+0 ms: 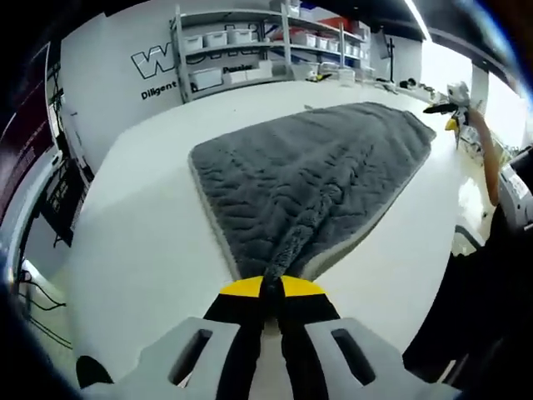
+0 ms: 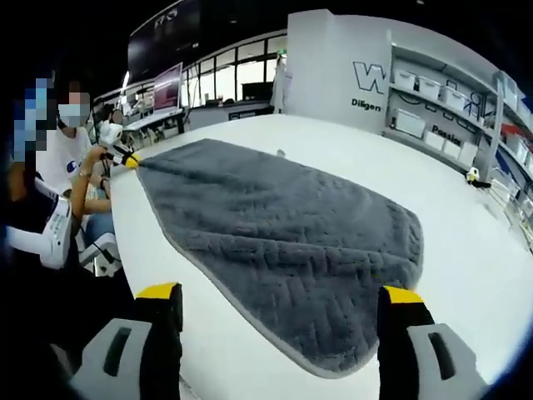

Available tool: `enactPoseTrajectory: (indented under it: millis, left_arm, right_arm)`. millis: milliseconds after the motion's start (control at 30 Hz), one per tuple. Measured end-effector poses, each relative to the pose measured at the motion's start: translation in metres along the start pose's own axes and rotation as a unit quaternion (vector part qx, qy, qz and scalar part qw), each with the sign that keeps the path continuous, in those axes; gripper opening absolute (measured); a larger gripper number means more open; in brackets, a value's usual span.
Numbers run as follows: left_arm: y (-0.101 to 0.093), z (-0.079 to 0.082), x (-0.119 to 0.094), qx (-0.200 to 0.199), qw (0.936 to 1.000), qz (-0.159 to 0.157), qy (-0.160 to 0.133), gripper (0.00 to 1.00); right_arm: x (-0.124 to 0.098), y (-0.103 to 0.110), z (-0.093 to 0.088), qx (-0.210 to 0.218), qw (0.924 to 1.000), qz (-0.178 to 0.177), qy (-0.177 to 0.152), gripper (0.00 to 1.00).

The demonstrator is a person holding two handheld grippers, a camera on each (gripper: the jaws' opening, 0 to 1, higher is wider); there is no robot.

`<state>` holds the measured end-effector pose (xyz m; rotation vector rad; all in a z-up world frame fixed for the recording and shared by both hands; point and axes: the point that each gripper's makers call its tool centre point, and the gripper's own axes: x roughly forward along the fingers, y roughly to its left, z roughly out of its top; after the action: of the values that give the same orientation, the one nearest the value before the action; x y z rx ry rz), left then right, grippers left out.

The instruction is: Open the folded towel by lifting each exposed corner and separating the folded layers until the towel lies flat within the target outline without major curled edges

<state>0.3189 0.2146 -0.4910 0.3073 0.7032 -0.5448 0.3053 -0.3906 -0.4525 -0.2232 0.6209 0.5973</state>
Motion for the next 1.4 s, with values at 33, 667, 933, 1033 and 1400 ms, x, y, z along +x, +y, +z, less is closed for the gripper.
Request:
enactPoseTrajectory:
  millis: [33, 667, 933, 1033, 1400]
  left_arm:
    - [0.0, -0.002, -0.002, -0.002, 1.0, 0.003, 0.003, 0.05]
    - [0.013, -0.02, -0.022, -0.028, 0.9993, 0.026, 0.003, 0.05]
    - [0.017, -0.026, -0.028, -0.036, 0.999, 0.027, -0.001, 0.09]
    - [0.012, -0.022, -0.027, -0.029, 0.9994, 0.013, -0.015, 0.25]
    - [-0.008, 0.015, -0.03, -0.037, 0.995, 0.002, -0.093, 0.85]
  right_arm:
    - [0.001, 0.0, -0.001, 0.0, 1.0, 0.001, 0.002, 0.99]
    - [0.004, 0.004, -0.005, 0.001, 1.0, 0.006, 0.007, 0.99]
    - [0.007, 0.004, -0.005, 0.005, 0.9999, 0.009, 0.007, 0.99]
    - [0.008, 0.005, -0.004, 0.006, 0.9999, 0.009, 0.008, 0.99]
    - [0.01, 0.005, -0.006, 0.003, 0.9998, 0.008, 0.019, 0.99]
